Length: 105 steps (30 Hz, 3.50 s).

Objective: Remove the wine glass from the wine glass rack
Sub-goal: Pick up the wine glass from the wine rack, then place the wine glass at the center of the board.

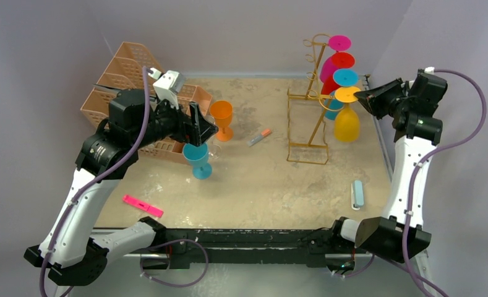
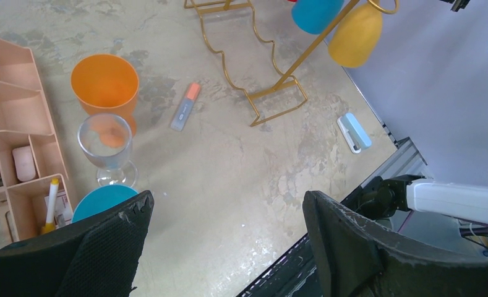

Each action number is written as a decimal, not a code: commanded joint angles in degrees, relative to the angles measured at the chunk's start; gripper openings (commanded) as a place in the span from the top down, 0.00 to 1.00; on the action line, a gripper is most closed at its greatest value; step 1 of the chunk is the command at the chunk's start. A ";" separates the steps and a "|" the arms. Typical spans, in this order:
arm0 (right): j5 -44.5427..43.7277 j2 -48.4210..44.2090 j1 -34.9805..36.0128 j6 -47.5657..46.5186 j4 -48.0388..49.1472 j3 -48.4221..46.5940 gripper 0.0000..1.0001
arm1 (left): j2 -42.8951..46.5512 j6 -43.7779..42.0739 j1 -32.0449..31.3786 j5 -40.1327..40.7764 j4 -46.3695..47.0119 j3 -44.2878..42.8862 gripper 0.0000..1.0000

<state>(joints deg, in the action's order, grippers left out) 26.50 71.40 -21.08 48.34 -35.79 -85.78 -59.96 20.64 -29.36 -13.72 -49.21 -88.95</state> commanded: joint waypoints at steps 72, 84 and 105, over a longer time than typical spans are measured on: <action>-6.08 -8.18 -0.19 -6.09 5.92 0.96 1.00 | 2.22 -0.29 0.19 -1.70 -0.45 -0.57 0.10; -7.11 -14.65 -0.21 -6.80 2.86 3.12 1.00 | 2.79 -1.28 0.22 -5.96 -1.15 1.08 0.09; 24.19 -32.70 1.15 -11.14 -17.95 11.89 1.00 | 10.27 4.92 0.22 -18.60 2.05 12.45 0.10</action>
<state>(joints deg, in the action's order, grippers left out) 35.97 40.21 -20.08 39.31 -50.11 -75.02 -52.47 23.68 -29.36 -27.88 -47.48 -77.54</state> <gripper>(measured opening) 0.011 0.904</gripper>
